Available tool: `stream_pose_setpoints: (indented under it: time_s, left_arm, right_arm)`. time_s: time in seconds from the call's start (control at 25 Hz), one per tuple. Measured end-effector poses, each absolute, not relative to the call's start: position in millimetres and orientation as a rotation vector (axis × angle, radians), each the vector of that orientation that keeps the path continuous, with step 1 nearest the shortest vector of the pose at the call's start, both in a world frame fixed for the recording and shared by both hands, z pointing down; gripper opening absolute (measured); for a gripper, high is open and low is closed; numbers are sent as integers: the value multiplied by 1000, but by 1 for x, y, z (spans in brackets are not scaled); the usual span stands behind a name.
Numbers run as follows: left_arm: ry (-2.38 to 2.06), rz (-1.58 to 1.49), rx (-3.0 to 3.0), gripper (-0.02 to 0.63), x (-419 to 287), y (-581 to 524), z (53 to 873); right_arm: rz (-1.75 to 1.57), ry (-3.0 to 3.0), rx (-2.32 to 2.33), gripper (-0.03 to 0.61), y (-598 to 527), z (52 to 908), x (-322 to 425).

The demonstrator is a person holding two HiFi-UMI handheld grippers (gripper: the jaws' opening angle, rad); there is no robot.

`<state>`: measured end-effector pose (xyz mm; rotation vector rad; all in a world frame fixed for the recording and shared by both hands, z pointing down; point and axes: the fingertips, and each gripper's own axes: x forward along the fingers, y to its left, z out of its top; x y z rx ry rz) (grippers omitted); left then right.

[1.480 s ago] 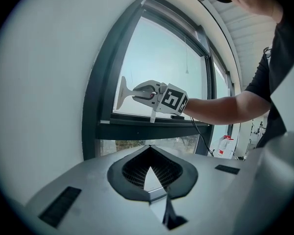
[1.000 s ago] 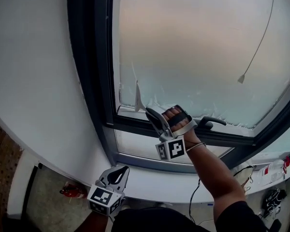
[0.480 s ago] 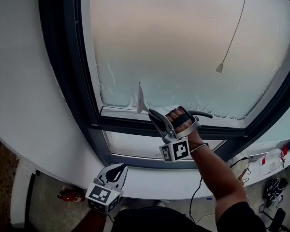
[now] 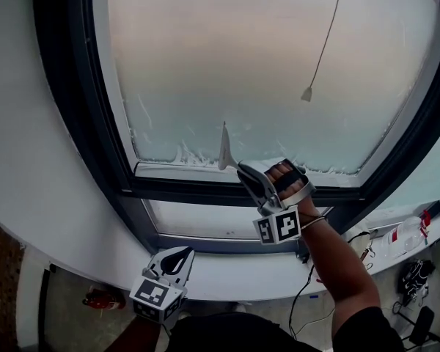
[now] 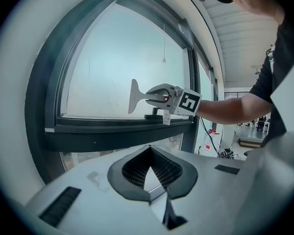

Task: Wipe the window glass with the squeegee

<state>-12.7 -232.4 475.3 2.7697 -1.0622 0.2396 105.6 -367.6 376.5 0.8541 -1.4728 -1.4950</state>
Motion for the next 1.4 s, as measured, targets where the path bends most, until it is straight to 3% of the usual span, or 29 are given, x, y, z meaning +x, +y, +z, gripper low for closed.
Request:
stream_pose_setpoints:
  time_s: [0.88,1.4]
  left_arm:
    - [-955,220,2814,2,38,-222,480]
    - [-946,227,2807,0,29,-223,483]
  right_arm:
    - [-1418,-1368,889,92,-345,369,202]
    - [-1394,-1352,886,91,-344,366,204]
